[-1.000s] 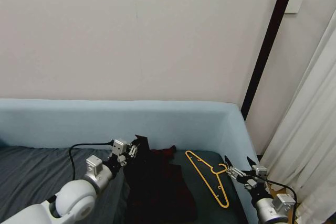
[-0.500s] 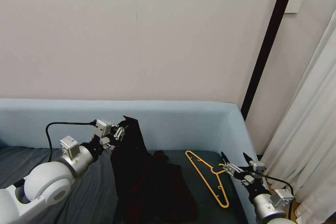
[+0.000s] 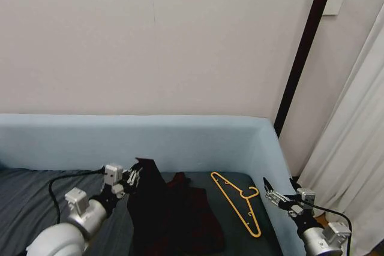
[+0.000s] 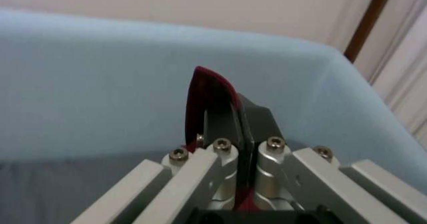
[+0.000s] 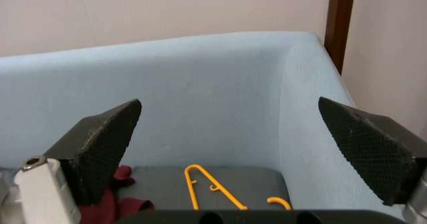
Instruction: Pick up the clothes from the sofa and hang them on the clothes hanger.
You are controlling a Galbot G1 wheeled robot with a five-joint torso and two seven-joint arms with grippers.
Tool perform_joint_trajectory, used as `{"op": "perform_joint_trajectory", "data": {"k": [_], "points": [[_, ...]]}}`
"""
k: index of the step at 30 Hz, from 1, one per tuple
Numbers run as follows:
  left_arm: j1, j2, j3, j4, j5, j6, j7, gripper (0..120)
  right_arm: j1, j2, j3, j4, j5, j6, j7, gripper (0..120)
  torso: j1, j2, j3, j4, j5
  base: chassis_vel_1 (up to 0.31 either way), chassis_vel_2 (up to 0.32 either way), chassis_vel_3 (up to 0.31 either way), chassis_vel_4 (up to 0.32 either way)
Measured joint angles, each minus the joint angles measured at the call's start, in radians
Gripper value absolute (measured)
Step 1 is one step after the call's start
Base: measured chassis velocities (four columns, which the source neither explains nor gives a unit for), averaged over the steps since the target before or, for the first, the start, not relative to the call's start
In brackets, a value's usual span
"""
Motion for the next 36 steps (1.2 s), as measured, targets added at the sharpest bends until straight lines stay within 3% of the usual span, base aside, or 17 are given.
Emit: {"op": "perform_joint_trajectory", "data": {"k": [4,5,12,17,27,29,30,34,36], "points": [[0.081,-0.039,-0.046,-0.008,0.006,-0.007,0.003,0,0.012,-0.006,-0.009,-0.012,-0.005,0.0,0.0,100,0.0,0.0,0.0,-0.0004,-0.0001,0.0,0.0,0.0,0.0],[0.172,-0.083,-0.105,-0.01,0.016,-0.029,0.024,0,0.028,-0.01,-0.025,-0.028,-0.014,0.001,-0.001,100,0.0,0.0,0.0,-0.0005,0.0001,0.0,0.0,0.0,0.0],[0.253,-0.119,-0.156,0.001,0.035,-0.062,0.046,0,0.045,-0.012,-0.045,-0.047,-0.035,0.004,-0.002,100,0.0,0.0,0.0,-0.0006,0.0001,0.0,0.0,0.0,0.0],[0.312,-0.151,-0.204,0.057,0.061,-0.113,0.059,0,0.081,-0.015,-0.12,-0.074,-0.061,0.006,-0.003,100,0.0,0.0,0.0,-0.0008,0.0,0.0,0.0,0.0,0.0],[0.311,-0.164,-0.194,0.083,0.074,-0.123,0.061,0,0.122,-0.05,-0.215,-0.098,-0.064,-0.008,-0.001,100,0.0,0.0,0.0,-0.0009,-0.0002,0.0,0.0,0.0,0.0],[0.341,-0.177,-0.187,0.093,0.096,-0.134,0.071,0,0.151,-0.065,-0.268,-0.117,-0.062,-0.014,-0.002,100,0.0,0.0,0.0,0.0,-0.0001,0.0,0.0,0.0,0.0],[0.356,-0.183,-0.184,0.097,0.105,-0.144,0.074,0,0.169,-0.072,-0.291,-0.127,-0.062,-0.016,-0.002,100,0.0,0.0,0.0,-0.0013,0.0,0.0,0.0,0.0,0.0],[0.426,-0.222,-0.148,0.127,0.162,-0.179,0.08,0,0.287,-0.093,-0.434,-0.197,-0.07,-0.032,-0.01,100,0.0,0.0,0.0,-0.0001,-0.0001,0.0,0.0,0.0,0.0],[0.447,-0.238,-0.136,0.128,0.18,-0.188,0.08,0,0.354,-0.098,-0.504,-0.237,-0.069,-0.046,-0.014,100,0.0,0.0,0.0,-0.0007,-0.0001,0.0,0.0,0.0,0.0]]}}
